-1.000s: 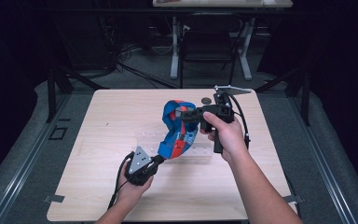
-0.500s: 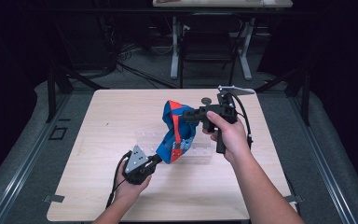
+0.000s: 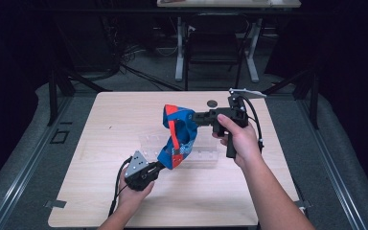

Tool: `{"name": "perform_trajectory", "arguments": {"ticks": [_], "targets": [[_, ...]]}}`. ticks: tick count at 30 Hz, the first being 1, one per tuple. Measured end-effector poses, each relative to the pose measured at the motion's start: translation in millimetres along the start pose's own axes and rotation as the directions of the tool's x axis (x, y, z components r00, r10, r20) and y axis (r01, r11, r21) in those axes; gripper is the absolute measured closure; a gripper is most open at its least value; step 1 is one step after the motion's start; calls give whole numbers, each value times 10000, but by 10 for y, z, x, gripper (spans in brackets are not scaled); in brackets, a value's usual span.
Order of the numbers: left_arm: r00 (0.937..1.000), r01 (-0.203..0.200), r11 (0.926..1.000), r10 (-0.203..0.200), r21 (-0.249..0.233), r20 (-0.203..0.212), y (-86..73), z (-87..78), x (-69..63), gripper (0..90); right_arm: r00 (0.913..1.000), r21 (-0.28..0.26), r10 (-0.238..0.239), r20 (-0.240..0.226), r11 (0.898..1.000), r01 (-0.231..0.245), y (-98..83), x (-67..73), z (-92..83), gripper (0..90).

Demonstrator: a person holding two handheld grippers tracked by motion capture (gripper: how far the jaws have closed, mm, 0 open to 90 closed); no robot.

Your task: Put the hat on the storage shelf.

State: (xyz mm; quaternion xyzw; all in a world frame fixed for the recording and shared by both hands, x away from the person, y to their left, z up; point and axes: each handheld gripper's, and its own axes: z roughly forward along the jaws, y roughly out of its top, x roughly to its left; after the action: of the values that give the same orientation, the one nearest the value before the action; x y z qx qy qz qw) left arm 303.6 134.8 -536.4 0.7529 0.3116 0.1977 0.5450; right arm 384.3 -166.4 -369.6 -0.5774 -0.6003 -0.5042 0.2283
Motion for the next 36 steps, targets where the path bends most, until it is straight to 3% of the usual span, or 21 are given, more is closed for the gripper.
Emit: {"name": "perform_trajectory", "arguments": {"ticks": [3,4,5,9,20,26,36], "targets": [[9998,154,9996,-151,234,-122,-13,9,40,881,10000,31,10,-51,10000,-9,-4,6,19,655],[9997,223,9992,-226,318,83,-33,25,53,880,10000,108,-37,-59,9999,38,-10,11,28,655],[9998,142,9989,-137,444,-111,-53,38,46,880,10000,108,-37,-59,9999,38,-10,11,28,655],[9997,-239,9968,237,769,37,-83,75,13,880,9999,124,-66,-82,9999,67,-13,15,25,655],[9987,289,9906,-230,1337,-455,-126,36,86,825,10000,42,28,19,10000,-28,-29,-53,-2,634],[9982,462,9899,-407,1337,-436,-110,-9,108,749,10000,76,30,85,10000,-31,-43,-85,-20,630],[9974,683,9826,-636,1728,-326,-116,-123,135,625,9993,66,-101,347,9999,99,-93,-121,-54,623]]}}
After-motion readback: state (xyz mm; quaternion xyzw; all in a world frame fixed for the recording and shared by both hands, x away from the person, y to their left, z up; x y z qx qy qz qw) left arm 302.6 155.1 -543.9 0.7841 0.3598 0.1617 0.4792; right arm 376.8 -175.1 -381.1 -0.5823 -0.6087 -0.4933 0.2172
